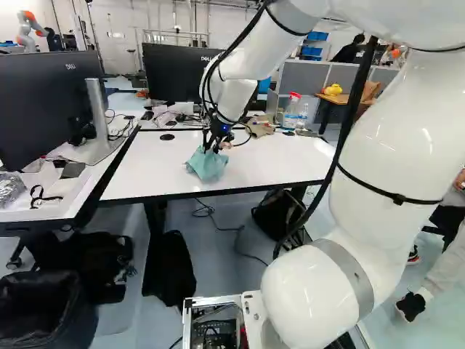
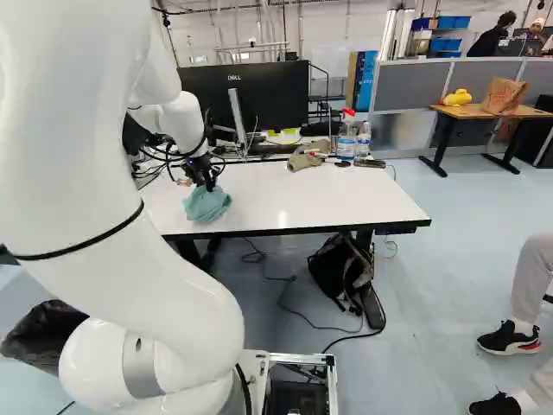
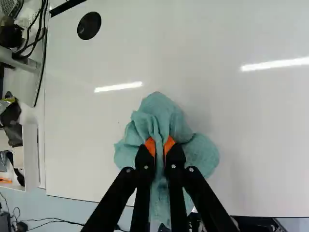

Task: Clean the table with the green towel

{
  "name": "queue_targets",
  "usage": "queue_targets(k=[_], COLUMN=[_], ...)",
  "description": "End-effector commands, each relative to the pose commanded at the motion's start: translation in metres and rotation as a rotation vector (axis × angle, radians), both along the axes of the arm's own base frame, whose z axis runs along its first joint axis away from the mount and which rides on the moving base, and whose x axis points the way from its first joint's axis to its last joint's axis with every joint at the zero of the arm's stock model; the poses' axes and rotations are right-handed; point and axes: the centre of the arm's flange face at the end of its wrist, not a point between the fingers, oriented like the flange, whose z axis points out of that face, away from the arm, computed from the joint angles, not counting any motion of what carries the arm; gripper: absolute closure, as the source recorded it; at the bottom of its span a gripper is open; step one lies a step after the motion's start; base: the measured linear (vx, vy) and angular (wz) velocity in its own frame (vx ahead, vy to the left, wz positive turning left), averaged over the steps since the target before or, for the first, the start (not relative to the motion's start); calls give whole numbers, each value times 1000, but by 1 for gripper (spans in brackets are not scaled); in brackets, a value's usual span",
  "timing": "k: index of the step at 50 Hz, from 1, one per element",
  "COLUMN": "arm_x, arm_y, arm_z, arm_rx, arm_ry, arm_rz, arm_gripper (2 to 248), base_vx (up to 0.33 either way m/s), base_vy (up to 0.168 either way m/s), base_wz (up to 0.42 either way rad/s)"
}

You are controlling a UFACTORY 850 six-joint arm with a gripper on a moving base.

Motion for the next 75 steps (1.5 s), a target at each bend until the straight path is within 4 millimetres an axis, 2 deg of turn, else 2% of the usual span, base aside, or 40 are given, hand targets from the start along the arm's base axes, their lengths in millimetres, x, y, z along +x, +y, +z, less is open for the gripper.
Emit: queue_targets(k=[16,33,50,75], arm_x=[2,16,23,41], arm_y=[-6,-30,-59,-103], arm_z=[8,30,51,51], arm_rx=[5,15,22,17], arm_ry=[-17,-62,-106,-108], arm_rz=[-13,-67,-129,-221], arm_gripper=[209,209,209,209], base_vx=[0,0,0,0], base_vy=[0,0,0,0], base_wz=[0,0,0,0])
